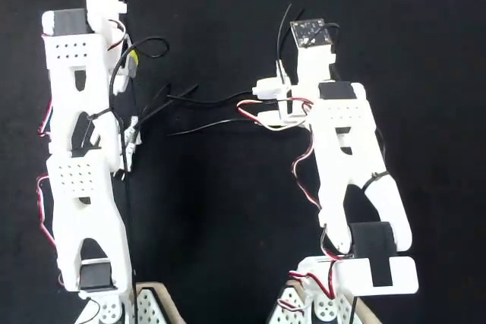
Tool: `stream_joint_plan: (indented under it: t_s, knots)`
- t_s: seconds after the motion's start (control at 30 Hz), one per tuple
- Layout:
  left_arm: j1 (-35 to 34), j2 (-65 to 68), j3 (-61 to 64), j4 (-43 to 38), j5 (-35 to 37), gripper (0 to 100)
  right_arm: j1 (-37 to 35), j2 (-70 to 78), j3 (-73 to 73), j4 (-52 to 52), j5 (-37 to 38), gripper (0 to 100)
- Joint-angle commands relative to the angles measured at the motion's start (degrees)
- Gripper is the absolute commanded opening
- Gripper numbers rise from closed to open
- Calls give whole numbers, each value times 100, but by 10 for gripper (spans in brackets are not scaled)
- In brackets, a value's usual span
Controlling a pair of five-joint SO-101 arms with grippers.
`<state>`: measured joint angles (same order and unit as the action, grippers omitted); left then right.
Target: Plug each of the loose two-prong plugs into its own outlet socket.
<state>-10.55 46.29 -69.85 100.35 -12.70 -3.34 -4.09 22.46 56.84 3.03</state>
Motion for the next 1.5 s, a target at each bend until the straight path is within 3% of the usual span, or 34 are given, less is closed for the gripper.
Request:
stream_joint_plan:
  t_s: [0.0, 0.53, 0.8, 0.93, 1.0, 1.27, 1.47]
  knots:
    - [198, -571, -145, 53, 26, 80, 35, -242, -22, -70, 0, 12]
    - [1437, -4431, 3090, 53, -9, 79, 35, -251, -22, -53, 0, 12]
    - [1877, -5662, 5868, 53, -26, 79, 70, -295, -31, -35, 0, 12]
    - [2360, -6409, 7345, 26, -527, 79, 79, -295, -31, -35, 0, 12]
    - [2527, -6813, 8215, -229, -712, 79, 79, -295, -31, -35, 0, 12]
    - [2941, -8484, 12154, -2505, -2048, 79, 70, -295, -22, -26, 0, 12]
    - [3073, -9363, 13420, -3393, -2558, 109, 70, -295, -22, -26, 0, 12]
